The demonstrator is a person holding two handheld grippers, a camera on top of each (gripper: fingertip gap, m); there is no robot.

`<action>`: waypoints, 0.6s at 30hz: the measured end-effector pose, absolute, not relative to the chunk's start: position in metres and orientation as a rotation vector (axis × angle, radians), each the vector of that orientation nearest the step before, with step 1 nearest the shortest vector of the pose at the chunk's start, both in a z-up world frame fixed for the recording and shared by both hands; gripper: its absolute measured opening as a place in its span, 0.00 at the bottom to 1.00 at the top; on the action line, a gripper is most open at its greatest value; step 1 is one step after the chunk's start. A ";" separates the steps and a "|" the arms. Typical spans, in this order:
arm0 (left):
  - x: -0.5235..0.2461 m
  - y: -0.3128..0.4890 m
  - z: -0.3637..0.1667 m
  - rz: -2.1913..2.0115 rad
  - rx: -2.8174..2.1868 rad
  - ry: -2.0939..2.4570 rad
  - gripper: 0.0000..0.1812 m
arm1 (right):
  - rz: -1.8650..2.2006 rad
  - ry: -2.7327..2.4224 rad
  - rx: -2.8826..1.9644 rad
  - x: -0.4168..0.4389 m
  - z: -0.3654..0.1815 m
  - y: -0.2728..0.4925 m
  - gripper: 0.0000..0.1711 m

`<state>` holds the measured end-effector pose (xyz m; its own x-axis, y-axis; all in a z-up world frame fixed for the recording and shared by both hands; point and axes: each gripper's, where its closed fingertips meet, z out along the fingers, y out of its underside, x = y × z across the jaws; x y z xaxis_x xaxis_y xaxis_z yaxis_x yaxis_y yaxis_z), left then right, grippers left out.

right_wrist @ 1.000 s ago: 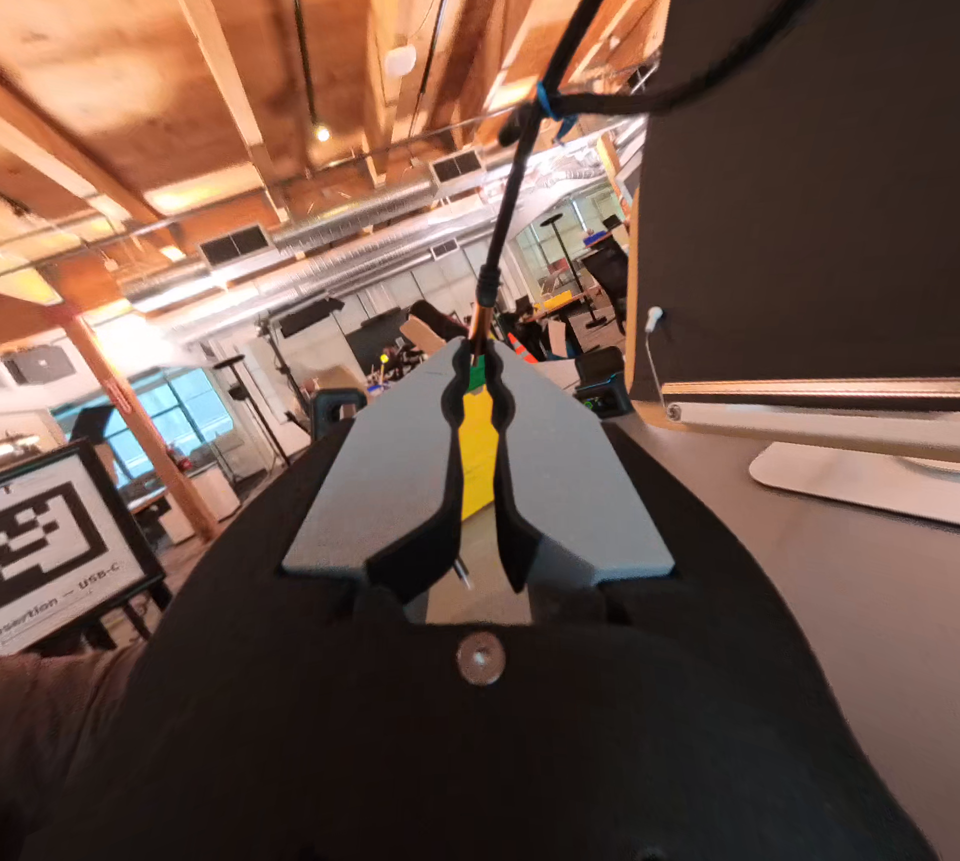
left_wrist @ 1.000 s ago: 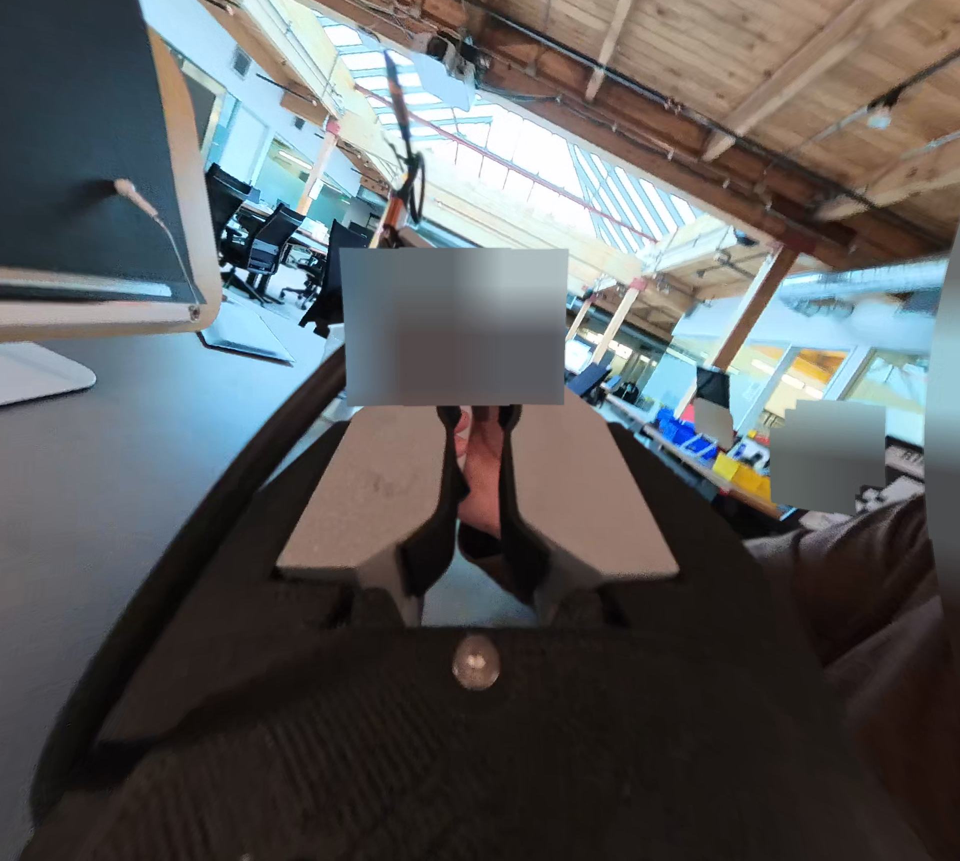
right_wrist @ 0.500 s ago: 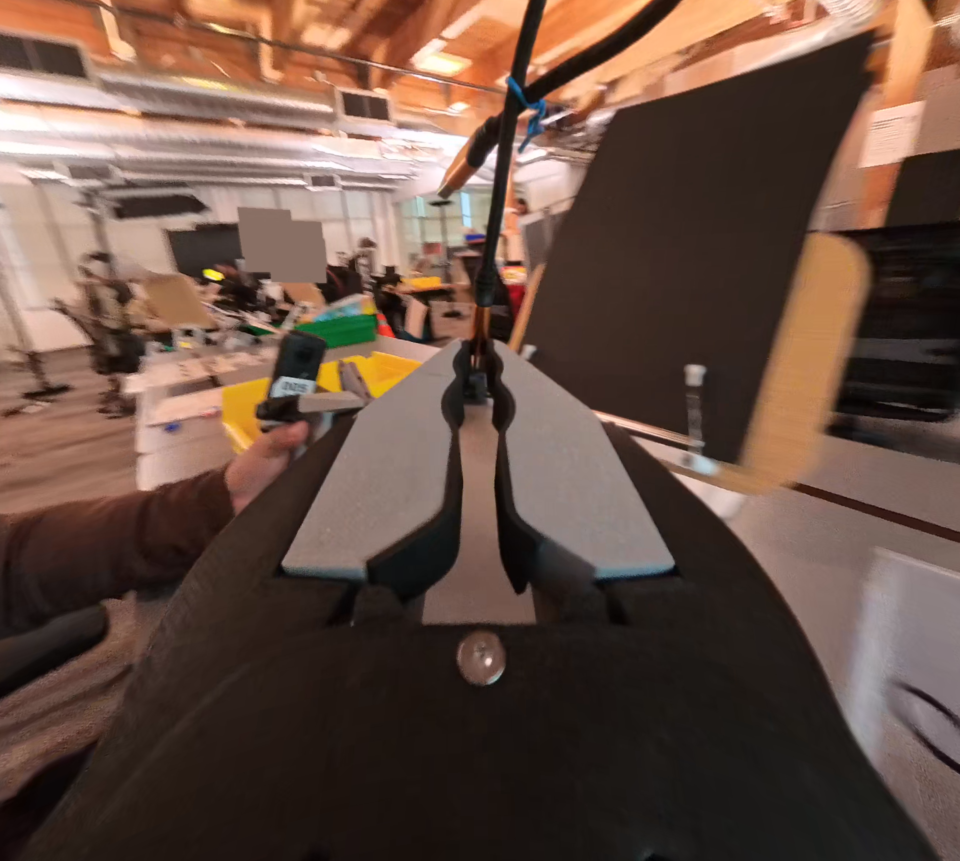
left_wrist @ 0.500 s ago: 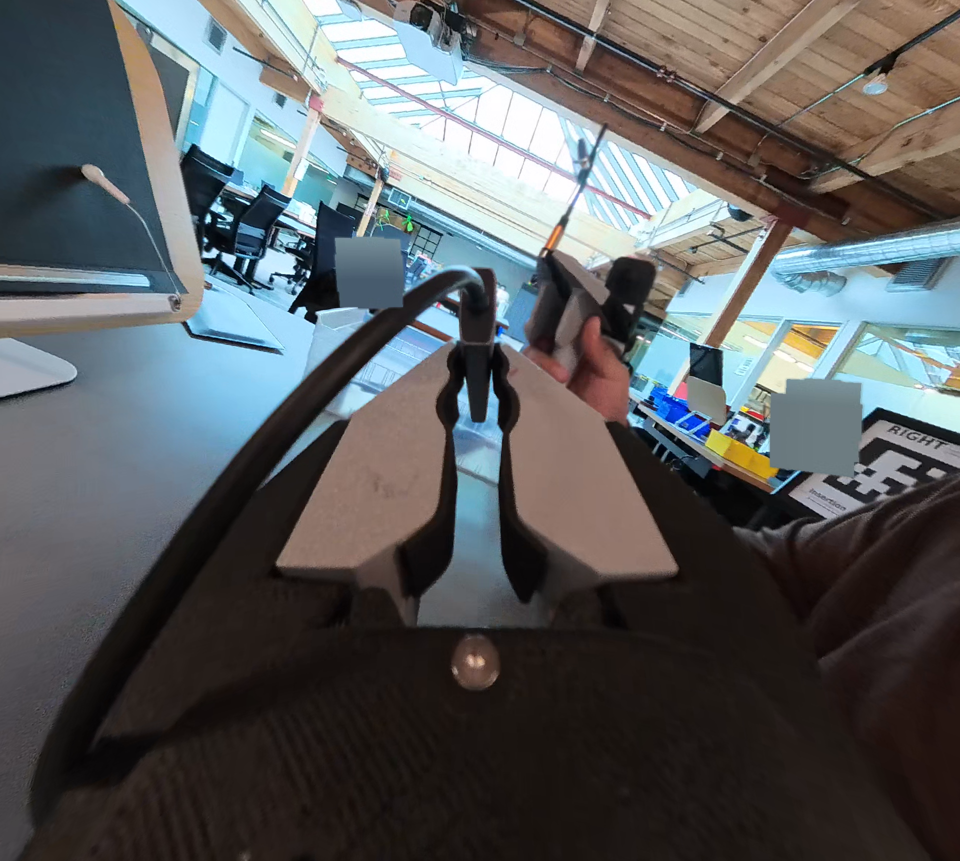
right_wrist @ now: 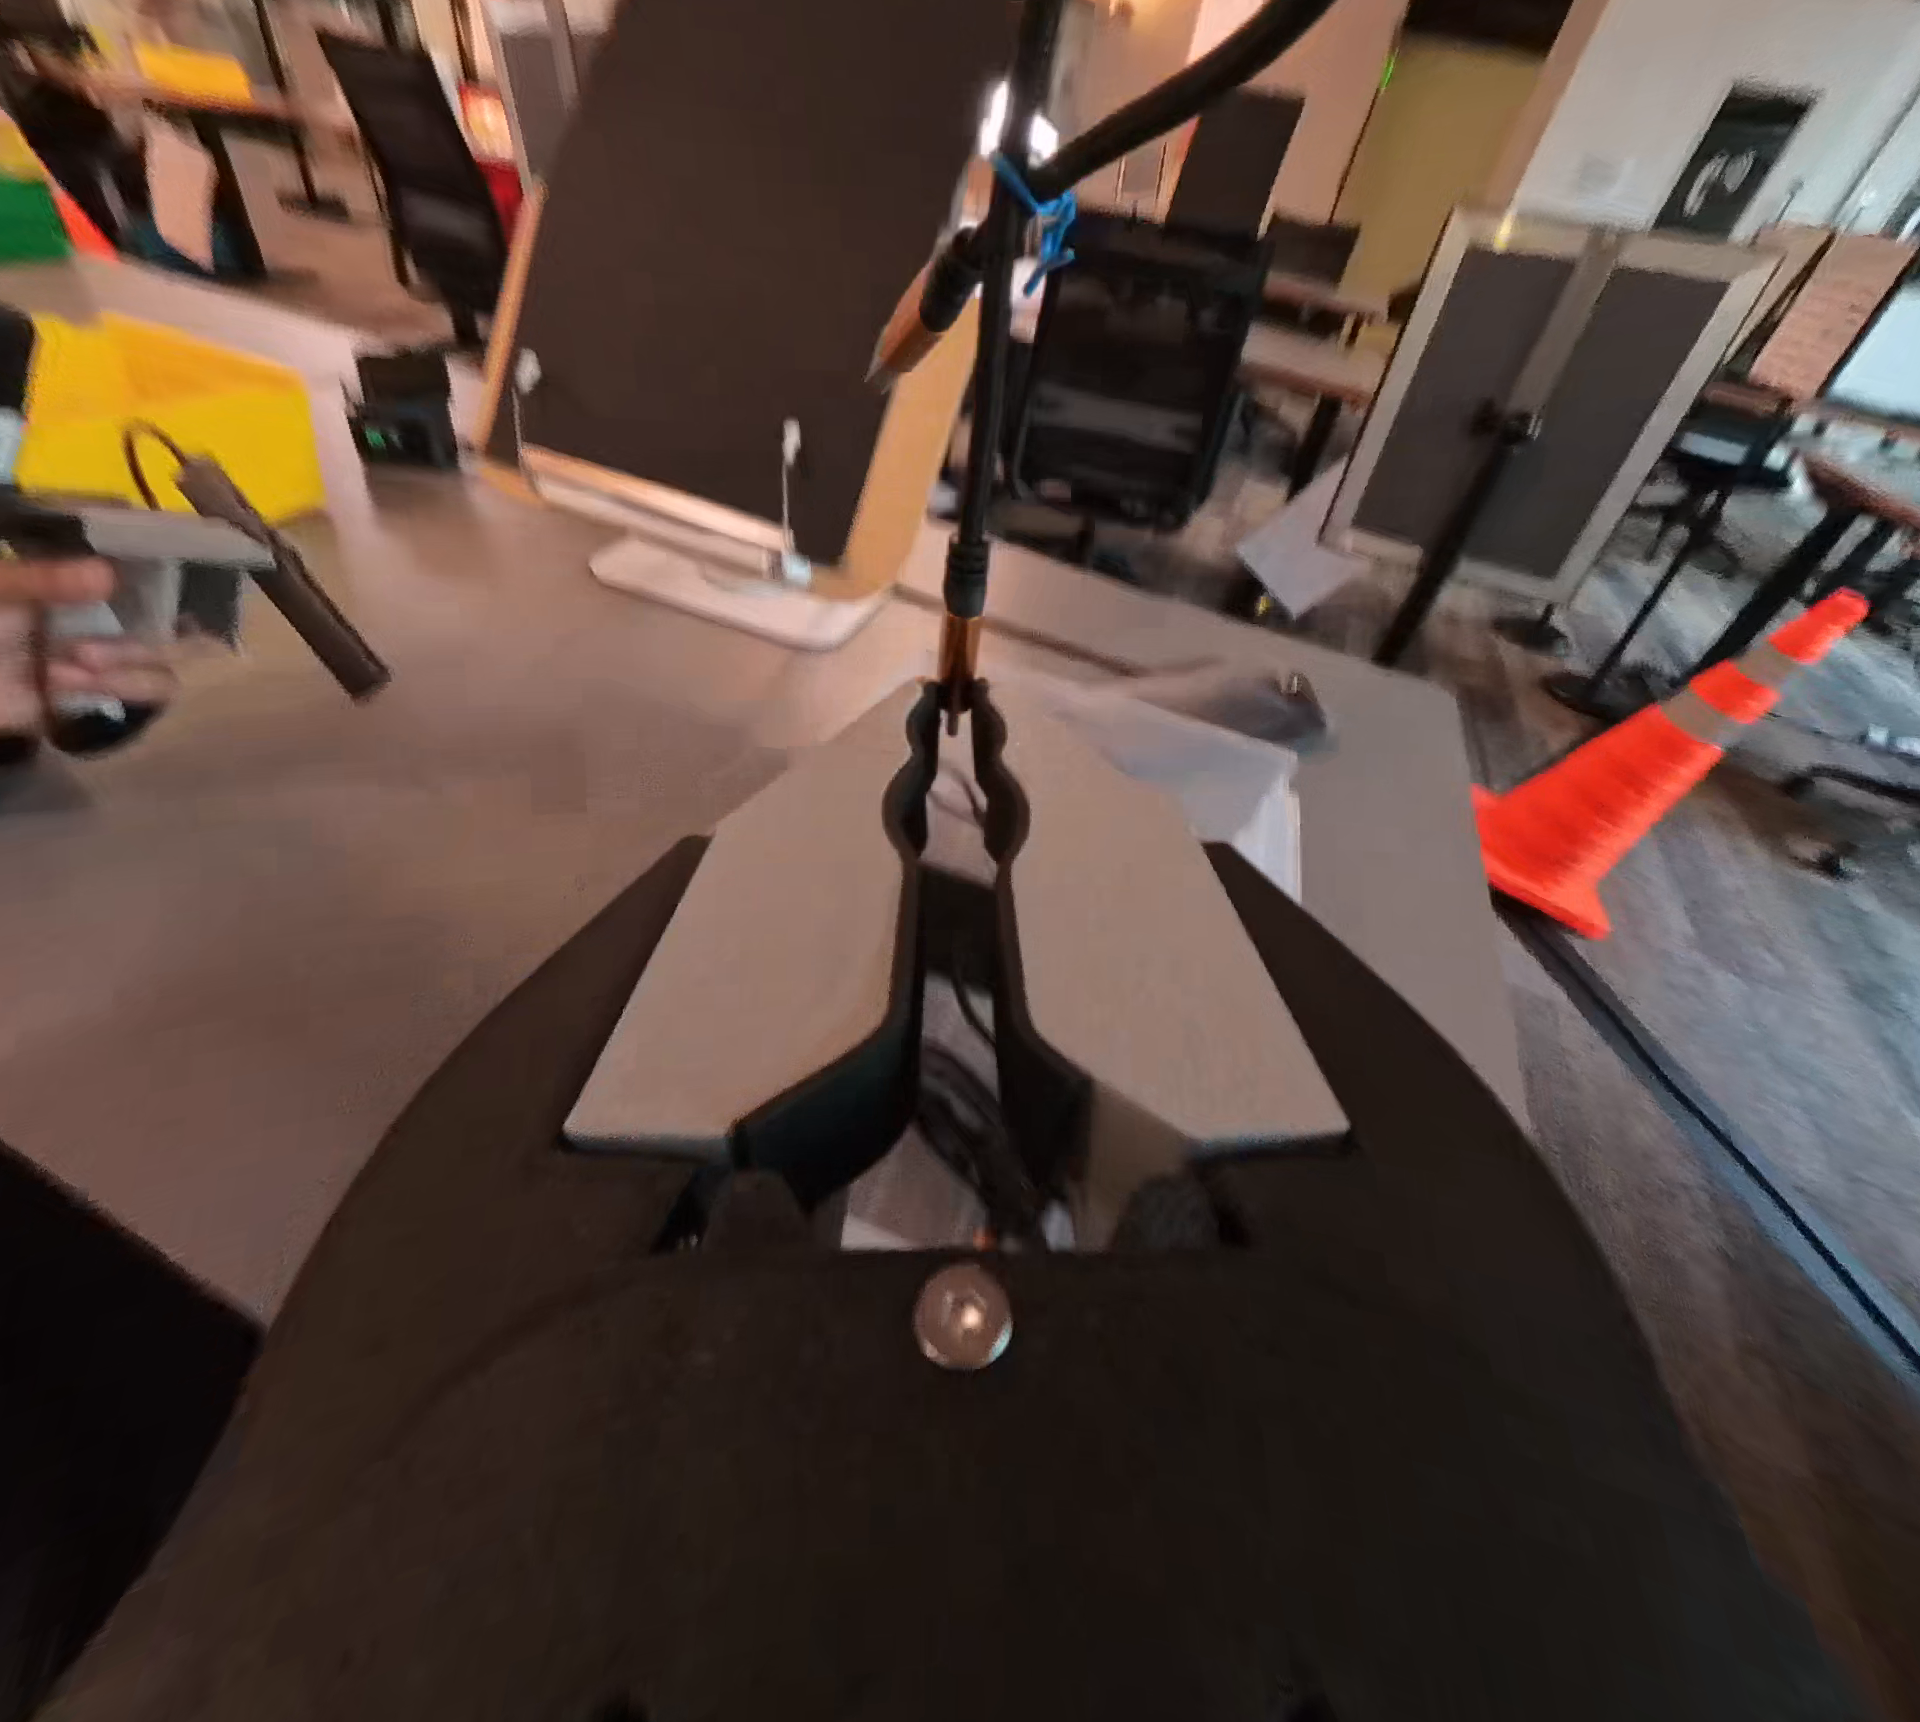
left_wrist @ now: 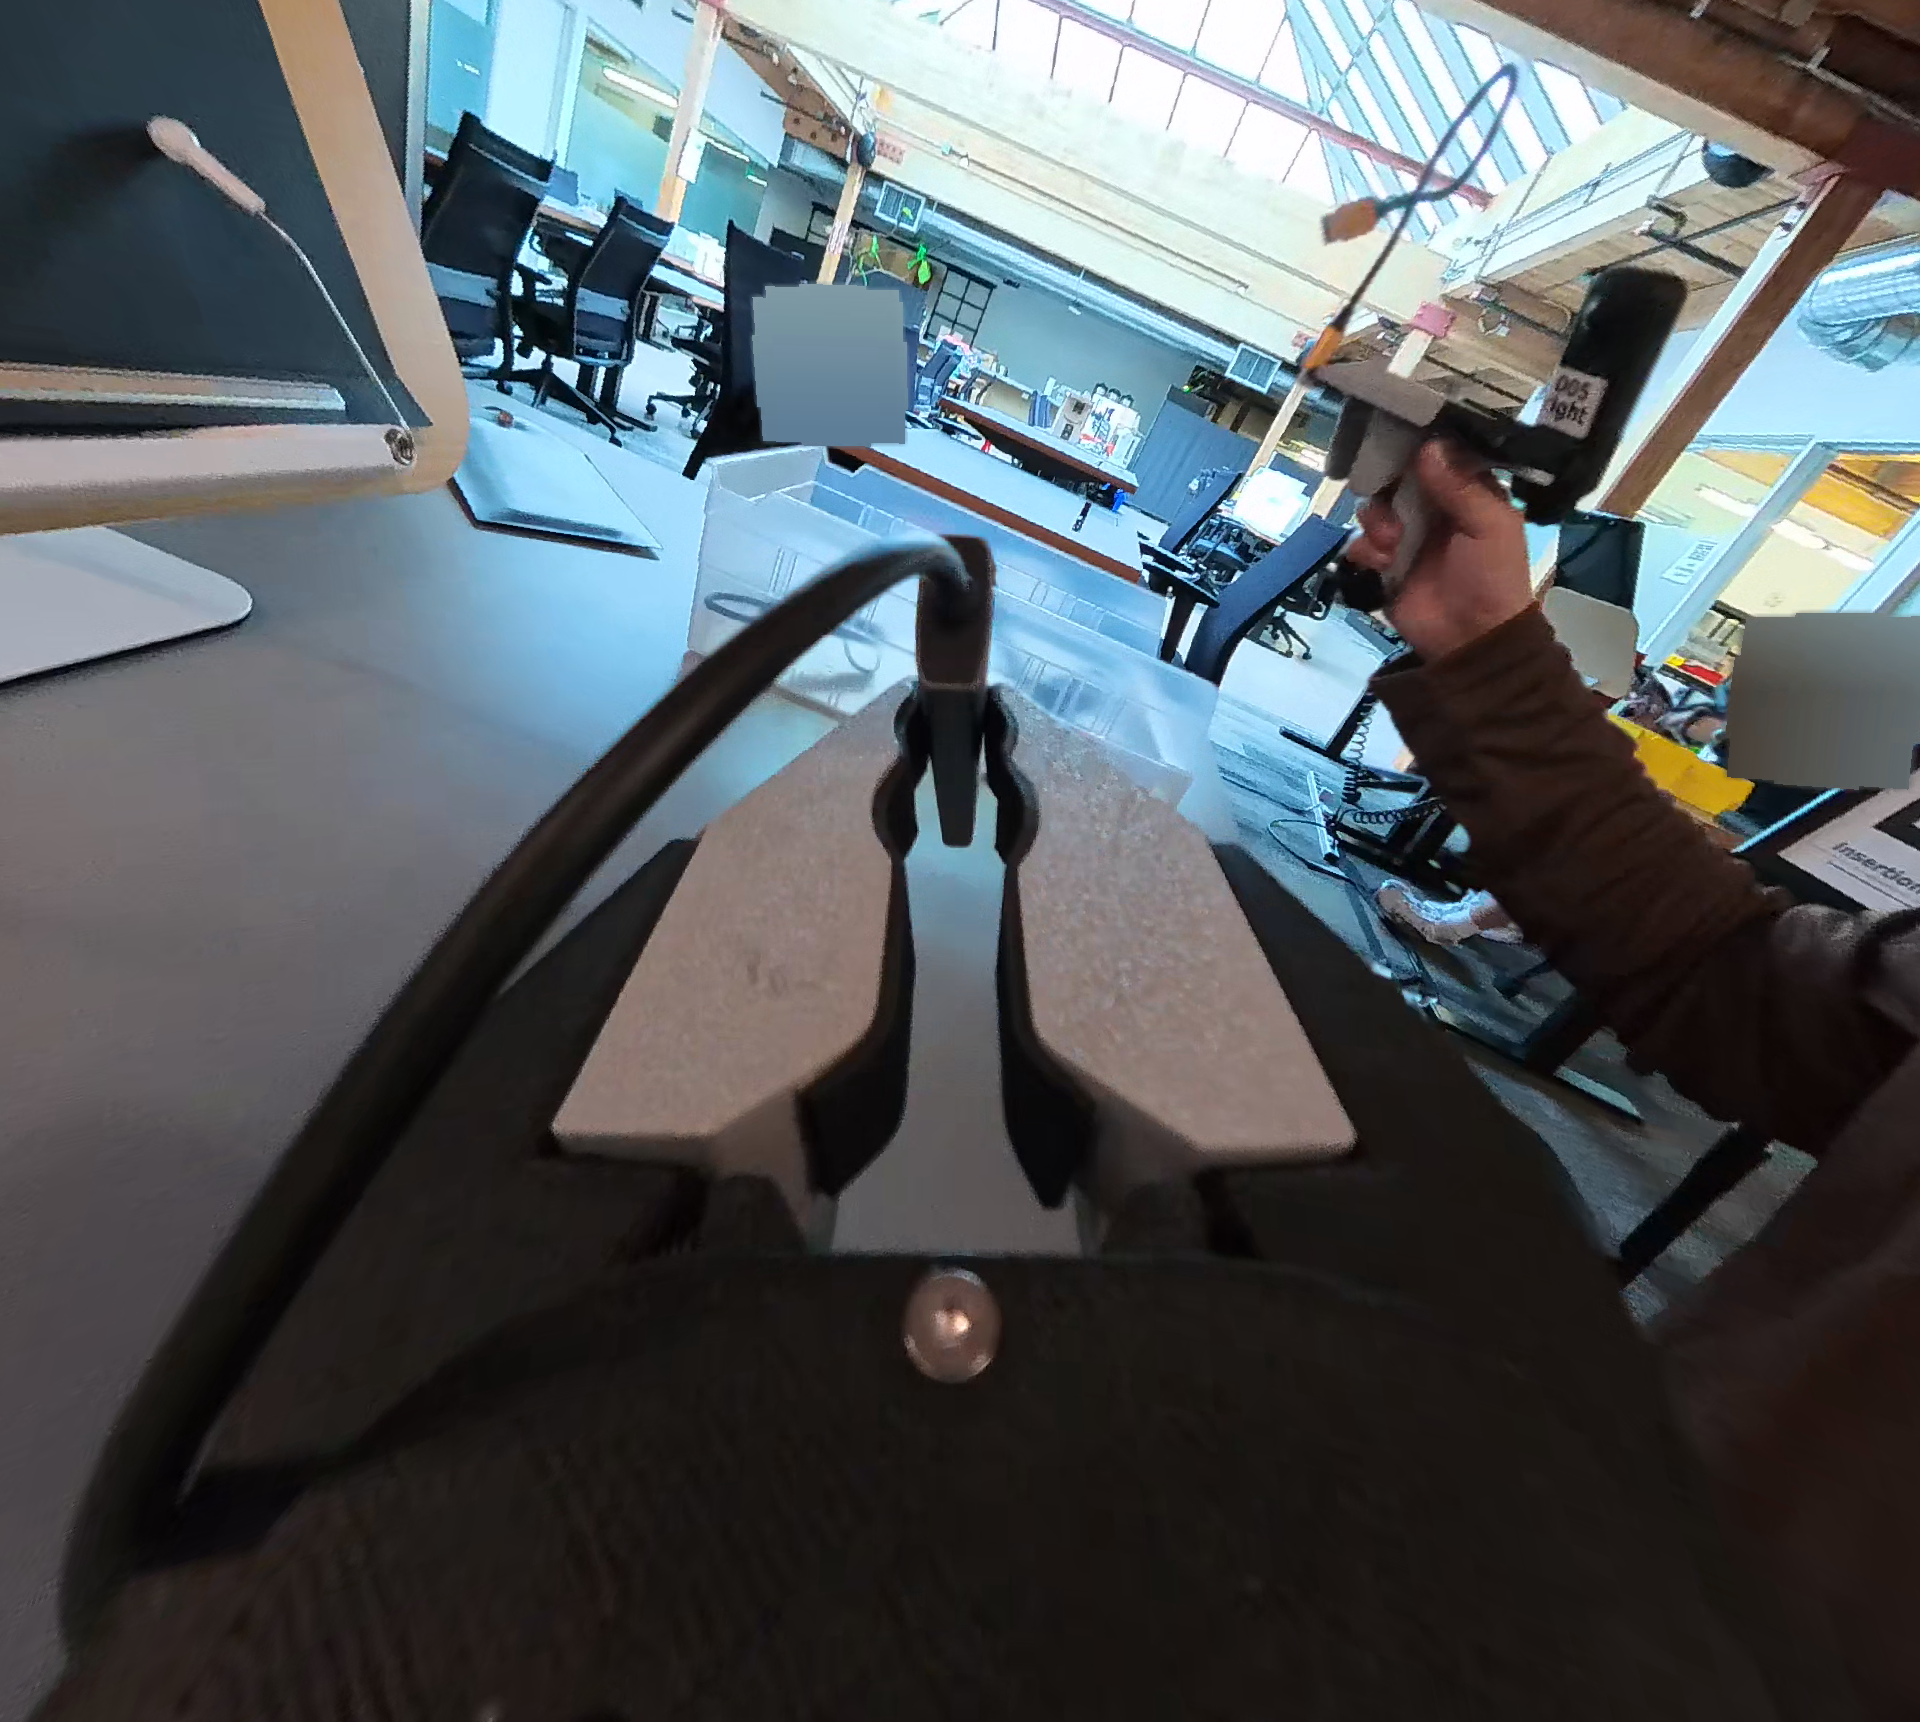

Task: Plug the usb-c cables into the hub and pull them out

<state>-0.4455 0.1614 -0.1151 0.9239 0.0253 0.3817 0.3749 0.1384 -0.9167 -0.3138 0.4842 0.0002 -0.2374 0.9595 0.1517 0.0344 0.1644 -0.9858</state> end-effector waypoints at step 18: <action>-0.426 0.176 -0.130 -0.347 -1.495 -0.257 0.04 | 1.209 -1.935 -1.227 -0.342 -0.090 0.422 0.25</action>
